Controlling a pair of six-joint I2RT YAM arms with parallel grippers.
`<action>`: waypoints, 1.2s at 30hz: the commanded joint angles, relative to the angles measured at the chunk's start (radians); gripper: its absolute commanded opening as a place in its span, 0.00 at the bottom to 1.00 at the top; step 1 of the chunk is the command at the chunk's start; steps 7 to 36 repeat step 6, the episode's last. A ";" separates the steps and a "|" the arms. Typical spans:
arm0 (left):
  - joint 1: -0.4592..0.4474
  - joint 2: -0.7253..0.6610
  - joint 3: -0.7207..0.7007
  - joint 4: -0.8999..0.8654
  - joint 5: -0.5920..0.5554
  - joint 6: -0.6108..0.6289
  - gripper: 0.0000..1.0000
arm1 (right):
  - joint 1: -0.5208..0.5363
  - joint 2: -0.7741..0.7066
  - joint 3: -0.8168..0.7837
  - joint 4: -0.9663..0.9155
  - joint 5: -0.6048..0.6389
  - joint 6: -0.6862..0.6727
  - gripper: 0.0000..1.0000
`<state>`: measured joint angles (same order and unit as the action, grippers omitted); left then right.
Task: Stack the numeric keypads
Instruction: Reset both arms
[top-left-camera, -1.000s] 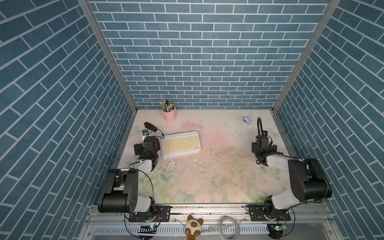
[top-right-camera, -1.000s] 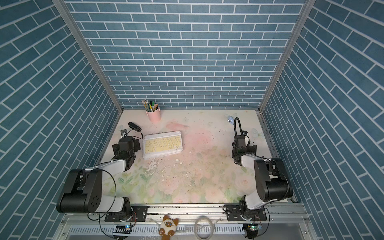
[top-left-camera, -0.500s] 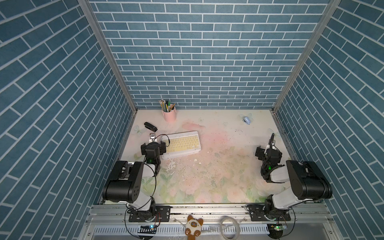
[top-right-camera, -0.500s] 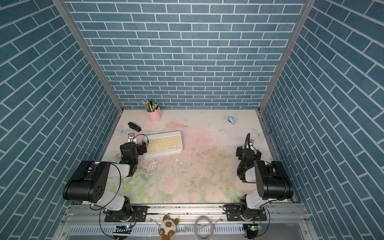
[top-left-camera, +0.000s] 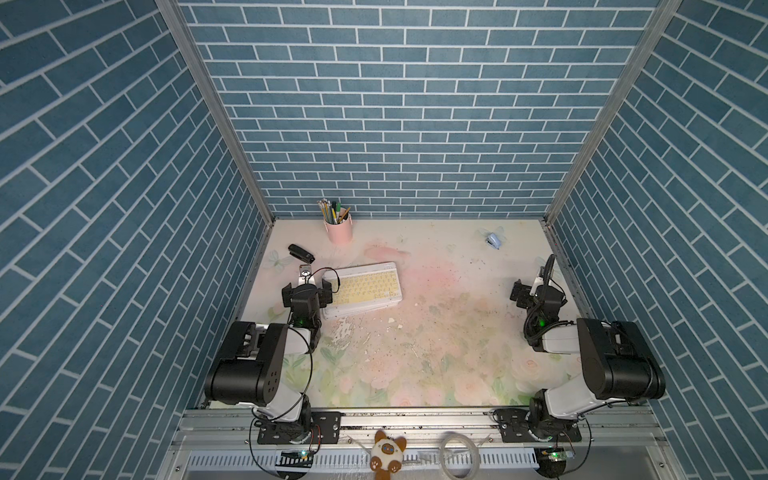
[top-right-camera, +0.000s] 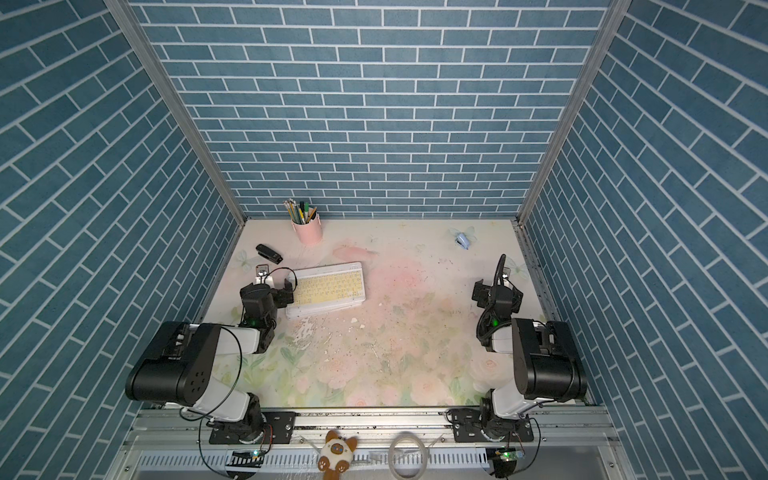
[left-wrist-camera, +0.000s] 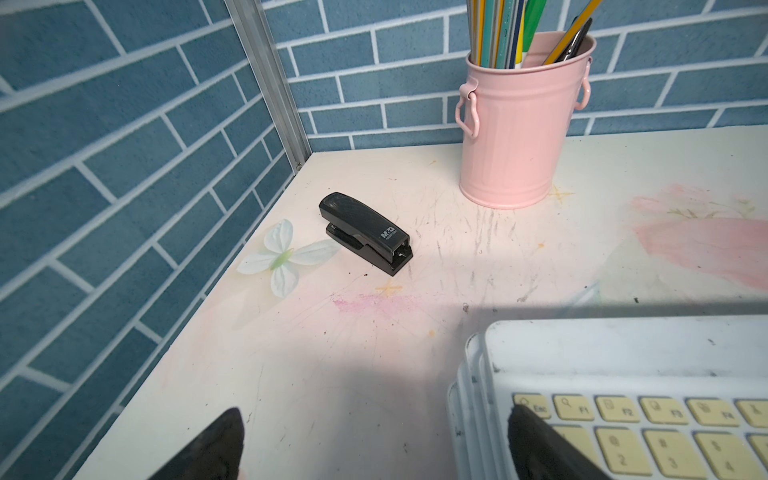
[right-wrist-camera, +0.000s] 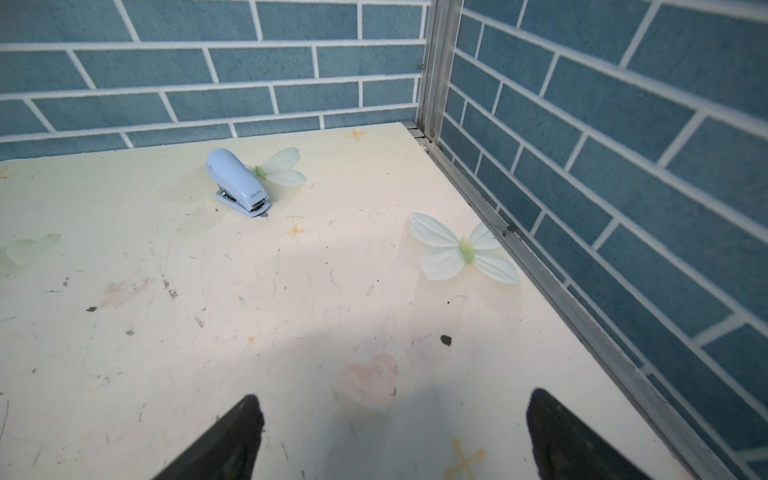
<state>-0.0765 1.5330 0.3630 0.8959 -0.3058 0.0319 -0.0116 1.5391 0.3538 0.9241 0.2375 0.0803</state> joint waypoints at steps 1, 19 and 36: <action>-0.003 -0.002 0.002 0.017 -0.003 0.007 0.99 | 0.001 0.004 0.026 -0.028 -0.024 -0.001 0.99; -0.003 -0.002 0.003 0.017 -0.003 0.008 0.99 | 0.001 0.000 0.016 -0.012 -0.010 0.004 0.99; -0.003 -0.002 0.003 0.017 -0.003 0.008 0.99 | 0.001 0.000 0.016 -0.012 -0.010 0.004 0.99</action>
